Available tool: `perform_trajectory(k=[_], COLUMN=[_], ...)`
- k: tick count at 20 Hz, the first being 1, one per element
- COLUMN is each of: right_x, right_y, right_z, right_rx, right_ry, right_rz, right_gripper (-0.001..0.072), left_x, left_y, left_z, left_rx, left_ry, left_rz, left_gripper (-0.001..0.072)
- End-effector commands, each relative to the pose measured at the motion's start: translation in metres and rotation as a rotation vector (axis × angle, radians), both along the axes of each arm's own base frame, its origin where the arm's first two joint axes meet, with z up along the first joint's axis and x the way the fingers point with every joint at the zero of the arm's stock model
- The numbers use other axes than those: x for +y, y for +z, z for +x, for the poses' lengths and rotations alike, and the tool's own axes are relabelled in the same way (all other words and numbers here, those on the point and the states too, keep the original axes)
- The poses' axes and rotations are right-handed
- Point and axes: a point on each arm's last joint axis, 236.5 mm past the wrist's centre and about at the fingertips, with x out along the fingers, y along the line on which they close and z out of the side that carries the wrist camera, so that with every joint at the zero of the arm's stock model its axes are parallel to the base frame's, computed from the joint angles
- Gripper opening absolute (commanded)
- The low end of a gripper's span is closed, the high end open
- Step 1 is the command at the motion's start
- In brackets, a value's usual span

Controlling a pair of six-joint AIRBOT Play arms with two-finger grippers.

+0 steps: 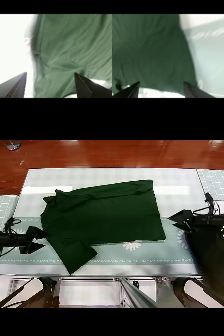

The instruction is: Fold the shirts.

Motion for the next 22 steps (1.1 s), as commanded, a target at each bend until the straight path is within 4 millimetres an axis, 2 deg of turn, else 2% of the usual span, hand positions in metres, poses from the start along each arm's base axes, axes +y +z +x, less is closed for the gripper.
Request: perform_trajectory(k=[1,4,7,8,9,11,14,16,19,21,22], right_x=[0.012,0.010,-0.002,-0.006,-0.011,-0.020,-0.012,-0.009,0.012,0.025,0.029], right_y=[-0.013,-0.016,-0.020,-0.024,-0.031,-0.046,-0.052,-0.056,-0.069,-0.079,-0.078], right_z=[-0.016,-0.016,-0.007,-0.008,-0.013,-0.032,-0.053,-0.060,-0.068,-0.054,-0.038], right_rx=[0.006,0.009,-0.002,0.010,0.046,0.147,0.229,0.256,0.309,0.296,0.265], right_ry=[-0.024,-0.033,-0.089,-0.097,-0.102,-0.102,-0.069,-0.065,0.023,0.047,0.025], right_rz=[0.033,0.024,-0.016,-0.036,-0.067,-0.118,-0.096,-0.088,-0.075,-0.093,-0.086], right_gripper=[0.0612,0.0612,0.0612,0.0612,0.0612,0.0613,0.0613,0.0612,0.0612,0.0613,0.0612], left_x=[-0.015,-0.031,-0.051,-0.054,-0.057,-0.060,-0.059,-0.059,-0.059,-0.060,-0.060], left_y=[-0.018,-0.016,-0.019,-0.018,-0.015,-0.007,-0.005,-0.005,-0.006,-0.005,-0.005], left_z=[0.008,0.028,0.036,0.036,0.036,0.039,0.040,0.041,0.041,0.040,0.040], left_rx=[-0.024,-0.089,-0.115,-0.120,-0.138,-0.171,-0.175,-0.176,-0.176,-0.175,-0.175], left_ry=[0.030,0.001,-0.071,-0.088,-0.125,-0.179,-0.181,-0.180,-0.180,-0.181,-0.181], left_rz=[-0.009,-0.012,-0.002,0.000,-0.004,-0.011,-0.008,-0.007,-0.007,-0.010,-0.010], left_gripper=[0.0701,0.0701,0.0686,0.0479,0.0018,0.0018,0.0018,0.0018,0.0018,0.0019,0.0018])
